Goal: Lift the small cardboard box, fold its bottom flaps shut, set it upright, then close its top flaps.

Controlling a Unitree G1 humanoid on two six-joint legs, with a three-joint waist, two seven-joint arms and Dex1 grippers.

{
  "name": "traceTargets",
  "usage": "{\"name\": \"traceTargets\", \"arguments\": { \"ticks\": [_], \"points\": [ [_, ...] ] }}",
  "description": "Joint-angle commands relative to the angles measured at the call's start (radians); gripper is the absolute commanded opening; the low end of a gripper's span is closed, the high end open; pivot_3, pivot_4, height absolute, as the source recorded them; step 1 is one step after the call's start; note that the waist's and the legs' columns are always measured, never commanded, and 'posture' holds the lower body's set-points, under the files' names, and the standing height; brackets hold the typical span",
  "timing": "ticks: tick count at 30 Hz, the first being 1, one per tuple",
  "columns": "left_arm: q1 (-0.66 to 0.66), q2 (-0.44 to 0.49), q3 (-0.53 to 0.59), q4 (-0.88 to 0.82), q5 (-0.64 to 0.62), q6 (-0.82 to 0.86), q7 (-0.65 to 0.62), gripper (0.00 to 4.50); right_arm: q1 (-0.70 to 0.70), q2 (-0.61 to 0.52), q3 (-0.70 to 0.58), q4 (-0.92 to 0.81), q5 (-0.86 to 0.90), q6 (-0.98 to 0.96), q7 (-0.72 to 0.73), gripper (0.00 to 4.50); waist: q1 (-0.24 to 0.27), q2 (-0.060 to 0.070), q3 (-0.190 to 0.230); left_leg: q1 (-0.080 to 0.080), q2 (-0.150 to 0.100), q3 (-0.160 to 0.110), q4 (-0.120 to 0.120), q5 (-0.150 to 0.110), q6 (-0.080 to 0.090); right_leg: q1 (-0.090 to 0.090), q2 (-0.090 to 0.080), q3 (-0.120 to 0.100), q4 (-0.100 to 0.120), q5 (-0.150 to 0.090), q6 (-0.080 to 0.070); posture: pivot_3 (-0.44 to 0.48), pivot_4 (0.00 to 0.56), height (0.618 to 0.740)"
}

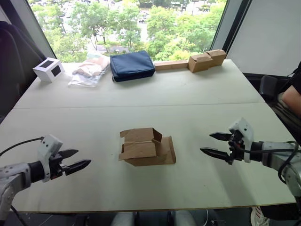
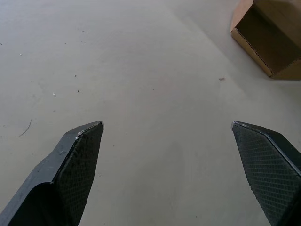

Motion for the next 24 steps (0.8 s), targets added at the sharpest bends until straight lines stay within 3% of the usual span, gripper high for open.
{"name": "traceTargets", "arguments": {
  "ticks": [1,17,24],
  "points": [
    [0.003,0.0,0.042,-0.034,-0.017,0.003,0.006,4.48,-0.009,0.01,-0.004,-0.01,0.001,-0.019,-0.004,4.5,0.0,0.0,0.0,0.0,0.0,0.0,0.0,0.0,0.0,0.0,0.0,0.0,0.0,0.0,0.0,0.0,0.15,0.74],
    [-0.005,-0.008,0.035,-0.011,-0.005,-0.022,0.023,4.48,-0.002,0.016,0.011,-0.008,0.004,-0.021,0.012,4.5,0.0,0.0,0.0,0.0,0.0,0.0,0.0,0.0,0.0,0.0,0.0,0.0,0.0,0.0,0.0,0.0,0.15,0.74],
    [-0.09,-0.02,0.029,-0.011,-0.036,0.03,0.061,4.48,-0.072,0.0,0.051,0.043,-0.041,-0.031,0.013,4.5,0.001,0.0,0.0,0.0,0.0,0.0,0.0,0.0,0.0,0.0,0.0,0.0,0.0,0.0,0.0,0.0,0.15,0.74]
  ]
}}
